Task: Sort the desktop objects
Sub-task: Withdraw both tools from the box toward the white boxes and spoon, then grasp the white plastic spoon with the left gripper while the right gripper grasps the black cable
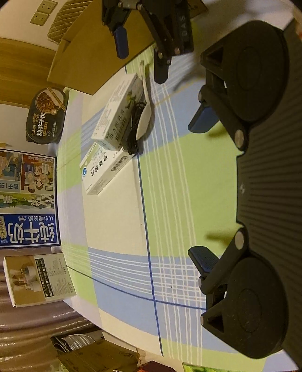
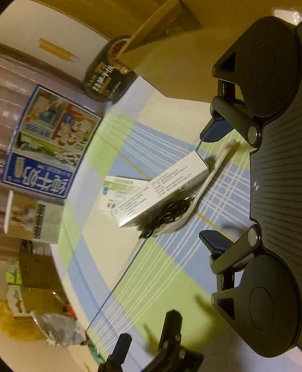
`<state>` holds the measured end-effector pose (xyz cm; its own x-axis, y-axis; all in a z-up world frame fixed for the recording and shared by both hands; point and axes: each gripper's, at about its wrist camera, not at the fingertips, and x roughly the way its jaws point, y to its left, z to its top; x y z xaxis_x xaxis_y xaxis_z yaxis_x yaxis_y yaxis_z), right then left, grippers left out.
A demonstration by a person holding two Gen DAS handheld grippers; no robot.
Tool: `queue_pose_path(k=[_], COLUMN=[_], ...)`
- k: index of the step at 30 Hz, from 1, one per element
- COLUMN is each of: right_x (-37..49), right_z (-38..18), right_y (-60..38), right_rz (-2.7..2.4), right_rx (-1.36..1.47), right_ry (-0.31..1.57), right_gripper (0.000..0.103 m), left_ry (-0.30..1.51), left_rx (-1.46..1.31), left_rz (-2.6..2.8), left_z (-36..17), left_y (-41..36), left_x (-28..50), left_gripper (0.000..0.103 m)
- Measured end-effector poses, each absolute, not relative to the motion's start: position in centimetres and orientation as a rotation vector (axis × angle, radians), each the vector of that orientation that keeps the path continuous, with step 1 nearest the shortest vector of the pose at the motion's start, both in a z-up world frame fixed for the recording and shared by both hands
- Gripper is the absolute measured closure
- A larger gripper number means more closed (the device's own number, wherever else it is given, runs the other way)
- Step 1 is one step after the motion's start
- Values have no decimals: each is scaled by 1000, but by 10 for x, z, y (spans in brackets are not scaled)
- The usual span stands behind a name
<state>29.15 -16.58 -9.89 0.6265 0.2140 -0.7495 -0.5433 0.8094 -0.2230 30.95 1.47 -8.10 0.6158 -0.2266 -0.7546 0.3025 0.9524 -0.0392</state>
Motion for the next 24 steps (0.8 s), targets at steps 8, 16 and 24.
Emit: queue_pose_path(k=[8,16,24], right_x=[325,316,288], right_z=[-120,-115,-114], right_y=[-174,-181,-170], right_rz=[400,449,545], right_rx=[-358,-295,-272], right_ry=[841,892,914], right_gripper=[22,61,95], left_ry=[854,865,872], left_rx=[20,18,-20], left_rz=[-317,-375,-403], left_z=[-94,-97,-100], left_y=[24,15,11], left_x=[314,311,309], left_gripper=[2,2,2])
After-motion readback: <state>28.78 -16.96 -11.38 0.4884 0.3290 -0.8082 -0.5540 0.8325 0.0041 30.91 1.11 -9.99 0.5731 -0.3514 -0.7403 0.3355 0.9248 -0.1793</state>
